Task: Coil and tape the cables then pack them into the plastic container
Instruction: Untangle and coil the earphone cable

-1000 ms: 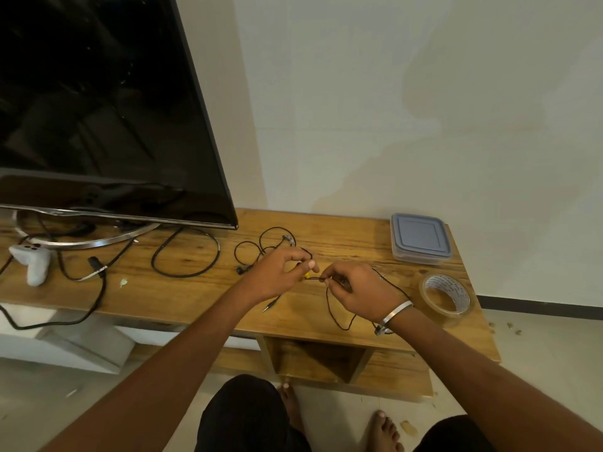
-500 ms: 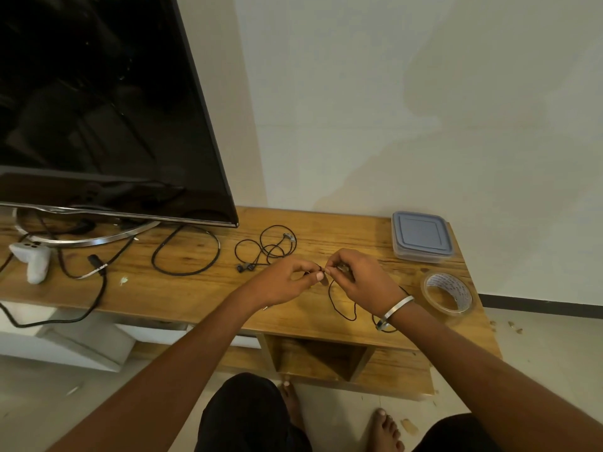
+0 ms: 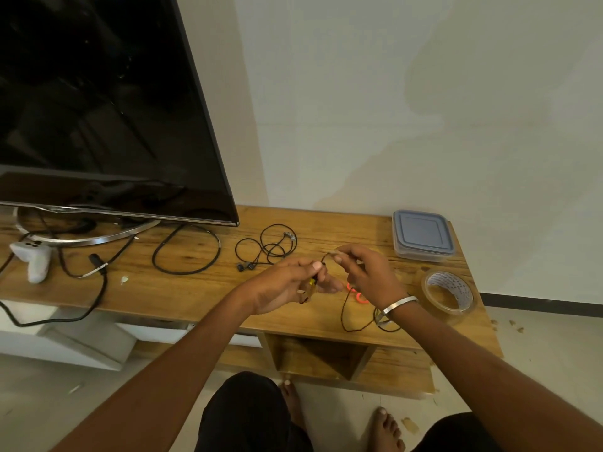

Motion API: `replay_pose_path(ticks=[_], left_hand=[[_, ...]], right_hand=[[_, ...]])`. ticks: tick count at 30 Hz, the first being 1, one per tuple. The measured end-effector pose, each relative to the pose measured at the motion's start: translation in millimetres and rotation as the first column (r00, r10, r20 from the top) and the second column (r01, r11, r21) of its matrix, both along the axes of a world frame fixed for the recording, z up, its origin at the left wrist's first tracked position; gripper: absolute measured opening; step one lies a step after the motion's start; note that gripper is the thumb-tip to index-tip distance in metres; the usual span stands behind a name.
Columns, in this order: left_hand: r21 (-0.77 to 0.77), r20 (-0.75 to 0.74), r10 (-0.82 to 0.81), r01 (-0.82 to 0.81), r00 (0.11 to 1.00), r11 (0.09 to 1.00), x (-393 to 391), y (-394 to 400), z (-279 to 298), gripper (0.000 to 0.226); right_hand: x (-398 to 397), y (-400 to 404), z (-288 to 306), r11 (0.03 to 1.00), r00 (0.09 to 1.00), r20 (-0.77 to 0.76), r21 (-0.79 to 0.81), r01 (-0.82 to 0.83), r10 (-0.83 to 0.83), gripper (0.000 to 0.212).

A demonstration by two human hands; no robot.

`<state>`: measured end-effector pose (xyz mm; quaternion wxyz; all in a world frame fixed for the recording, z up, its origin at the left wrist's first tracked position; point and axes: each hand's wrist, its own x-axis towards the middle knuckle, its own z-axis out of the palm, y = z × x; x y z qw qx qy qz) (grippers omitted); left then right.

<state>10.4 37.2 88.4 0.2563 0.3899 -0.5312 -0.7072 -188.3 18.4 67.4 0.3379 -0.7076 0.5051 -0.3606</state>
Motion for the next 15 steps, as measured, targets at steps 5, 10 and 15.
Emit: replay_pose_path(ticks=[5, 10, 15], left_hand=[[0.097, -0.232, 0.056, -0.034, 0.971, 0.995, -1.0, -3.3, 6.3, 0.024], [0.123, -0.421, 0.036, 0.017, 0.906, 0.992, -10.3, -0.7, 13.6, 0.024], [0.099, -0.482, 0.060, -0.014, 0.874, 0.995, -15.3, 2.0, 16.9, 0.024]], right_hand=[[-6.1, 2.2, -12.8, 0.998, 0.990, -0.141, 0.067, -0.015, 0.024, 0.024], [8.5, 8.0, -20.2, 0.953, 0.975, 0.103, 0.211, -0.216, 0.198, 0.043], [5.8, 5.7, -25.7, 0.977, 0.954, -0.214, 0.078, -0.198, 0.211, 0.044]])
